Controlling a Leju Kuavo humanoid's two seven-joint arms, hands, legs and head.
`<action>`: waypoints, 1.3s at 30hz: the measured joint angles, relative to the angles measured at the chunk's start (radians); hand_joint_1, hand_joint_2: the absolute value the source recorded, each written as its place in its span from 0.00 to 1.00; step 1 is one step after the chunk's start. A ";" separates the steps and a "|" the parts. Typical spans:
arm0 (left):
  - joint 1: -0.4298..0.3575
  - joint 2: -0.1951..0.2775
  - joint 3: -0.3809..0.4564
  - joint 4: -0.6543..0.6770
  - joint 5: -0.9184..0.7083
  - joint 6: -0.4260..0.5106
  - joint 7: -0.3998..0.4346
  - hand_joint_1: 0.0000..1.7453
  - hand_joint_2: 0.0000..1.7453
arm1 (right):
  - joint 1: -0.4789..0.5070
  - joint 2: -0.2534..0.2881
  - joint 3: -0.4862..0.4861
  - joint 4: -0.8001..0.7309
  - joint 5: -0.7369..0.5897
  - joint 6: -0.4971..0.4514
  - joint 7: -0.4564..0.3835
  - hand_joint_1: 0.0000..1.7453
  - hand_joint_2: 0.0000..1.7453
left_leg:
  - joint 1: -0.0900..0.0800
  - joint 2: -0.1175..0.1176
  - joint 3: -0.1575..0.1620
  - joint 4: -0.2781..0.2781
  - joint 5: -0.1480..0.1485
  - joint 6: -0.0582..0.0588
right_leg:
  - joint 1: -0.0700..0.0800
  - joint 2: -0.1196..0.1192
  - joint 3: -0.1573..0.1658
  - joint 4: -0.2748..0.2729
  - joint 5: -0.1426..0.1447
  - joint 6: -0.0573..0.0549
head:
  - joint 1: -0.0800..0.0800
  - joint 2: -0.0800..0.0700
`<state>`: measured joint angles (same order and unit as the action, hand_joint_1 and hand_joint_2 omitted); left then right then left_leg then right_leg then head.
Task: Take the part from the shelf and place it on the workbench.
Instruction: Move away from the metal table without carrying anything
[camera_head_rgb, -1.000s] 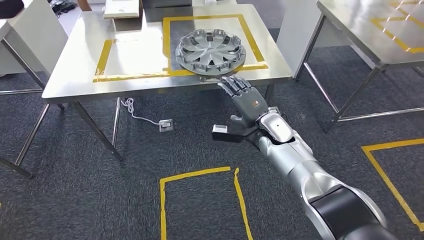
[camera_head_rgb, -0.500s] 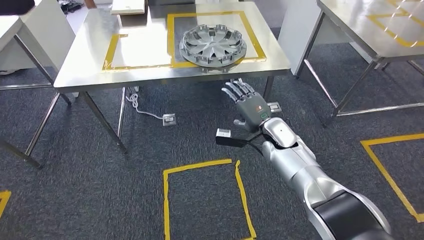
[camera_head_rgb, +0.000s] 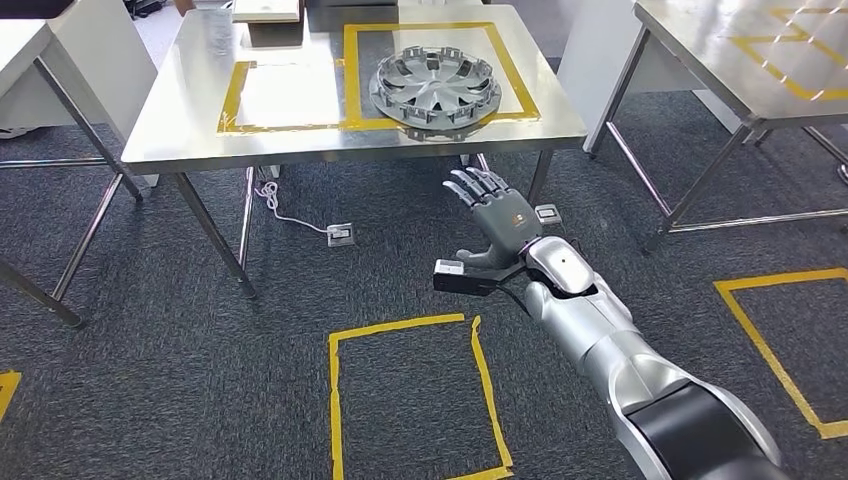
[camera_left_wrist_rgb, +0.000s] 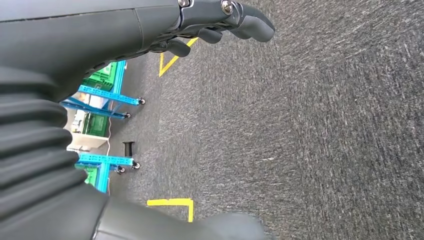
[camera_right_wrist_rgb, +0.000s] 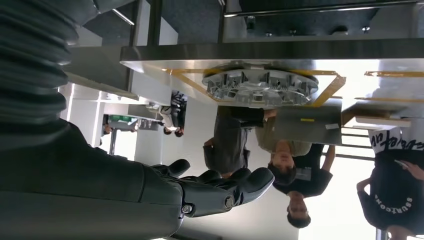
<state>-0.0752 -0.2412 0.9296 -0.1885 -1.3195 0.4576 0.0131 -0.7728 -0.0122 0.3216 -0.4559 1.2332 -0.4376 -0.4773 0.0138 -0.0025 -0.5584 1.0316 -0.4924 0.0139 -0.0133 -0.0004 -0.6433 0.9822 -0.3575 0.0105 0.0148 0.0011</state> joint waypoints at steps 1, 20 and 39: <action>0.001 0.002 -0.002 -0.001 0.007 -0.002 0.000 0.00 1.00 | 0.006 0.000 -0.001 0.000 -0.004 0.003 0.003 0.00 1.00 | 0.000 0.000 0.000 0.000 0.000 0.000 | -0.001 0.000 0.000 0.000 -0.001 0.008 | 0.000 0.000; 0.062 0.070 -0.242 -0.053 0.395 -0.133 0.000 0.00 0.00 | 0.300 -0.001 -0.085 0.001 -0.362 0.131 0.142 0.00 0.00 | 0.002 0.001 -0.007 -0.001 -0.002 -0.012 | 0.000 0.002 -0.017 0.013 -0.010 0.016 | 0.000 0.000; 0.133 0.140 -0.530 -0.120 0.809 -0.276 0.000 0.00 0.00 | 0.593 -0.001 -0.177 0.012 -0.751 0.268 0.291 0.00 0.00 | 0.002 0.001 -0.008 -0.001 -0.004 -0.015 | 0.000 0.002 -0.019 0.017 -0.015 0.014 | 0.000 0.000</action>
<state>0.0579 -0.1009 0.3994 -0.3080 -0.5108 0.1820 0.0134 -0.1802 -0.0134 0.1446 -0.4434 0.4823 -0.1695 -0.1860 0.0154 -0.0016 -0.5661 1.0308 -0.4962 -0.0014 -0.0137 0.0016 -0.6622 0.9989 -0.3722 0.0249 0.0145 0.0011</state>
